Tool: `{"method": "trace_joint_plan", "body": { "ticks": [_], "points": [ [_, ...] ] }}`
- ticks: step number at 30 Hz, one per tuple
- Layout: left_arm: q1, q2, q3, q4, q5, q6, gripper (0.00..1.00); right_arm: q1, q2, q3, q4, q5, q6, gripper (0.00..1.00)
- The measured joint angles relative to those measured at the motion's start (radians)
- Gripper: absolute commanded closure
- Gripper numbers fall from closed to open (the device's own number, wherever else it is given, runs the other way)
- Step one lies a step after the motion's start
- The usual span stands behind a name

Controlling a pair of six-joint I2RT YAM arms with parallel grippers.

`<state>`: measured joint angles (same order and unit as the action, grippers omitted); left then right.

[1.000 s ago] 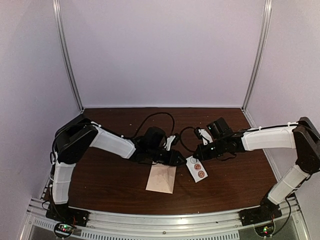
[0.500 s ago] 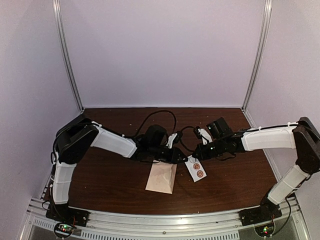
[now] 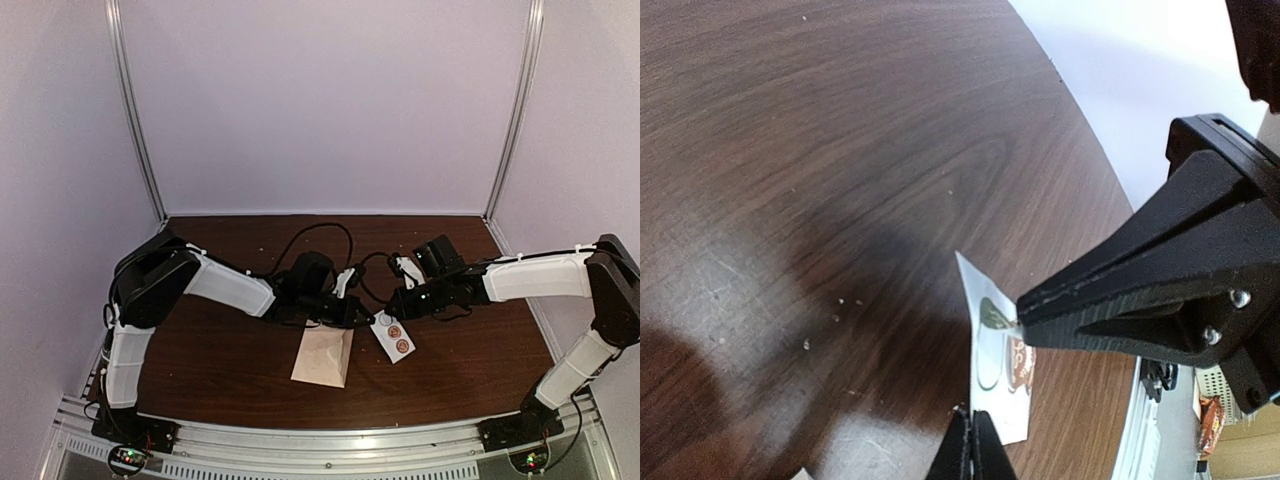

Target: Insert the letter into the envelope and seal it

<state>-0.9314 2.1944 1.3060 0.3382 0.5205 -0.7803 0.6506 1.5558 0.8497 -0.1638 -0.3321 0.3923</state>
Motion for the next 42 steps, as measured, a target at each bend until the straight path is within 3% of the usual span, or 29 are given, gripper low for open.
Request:
{"method": "trace_joint_plan", "body": {
  "ticks": [23,25,29,35,42],
  "points": [
    [0.0,0.0,0.003,-0.006,-0.008,0.0,1.0,0.0,-0.08,-0.006,-0.049,0.103,0.005,1.0],
    [0.0,0.0,0.01,-0.013,-0.01,0.0,0.94,0.0,-0.087,-0.008,-0.054,0.106,0.006,1.0],
    [0.0,0.0,0.029,-0.021,-0.026,0.01,0.72,0.0,-0.113,-0.01,-0.065,0.111,0.008,1.0],
    [0.0,-0.029,0.037,-0.081,-0.109,0.068,0.52,0.0,-0.166,-0.016,-0.076,0.116,0.012,1.0],
    [0.0,-0.257,-0.092,-0.153,-0.273,0.12,0.34,0.0,-0.229,-0.035,-0.081,0.126,0.026,1.0]
  ]
}}
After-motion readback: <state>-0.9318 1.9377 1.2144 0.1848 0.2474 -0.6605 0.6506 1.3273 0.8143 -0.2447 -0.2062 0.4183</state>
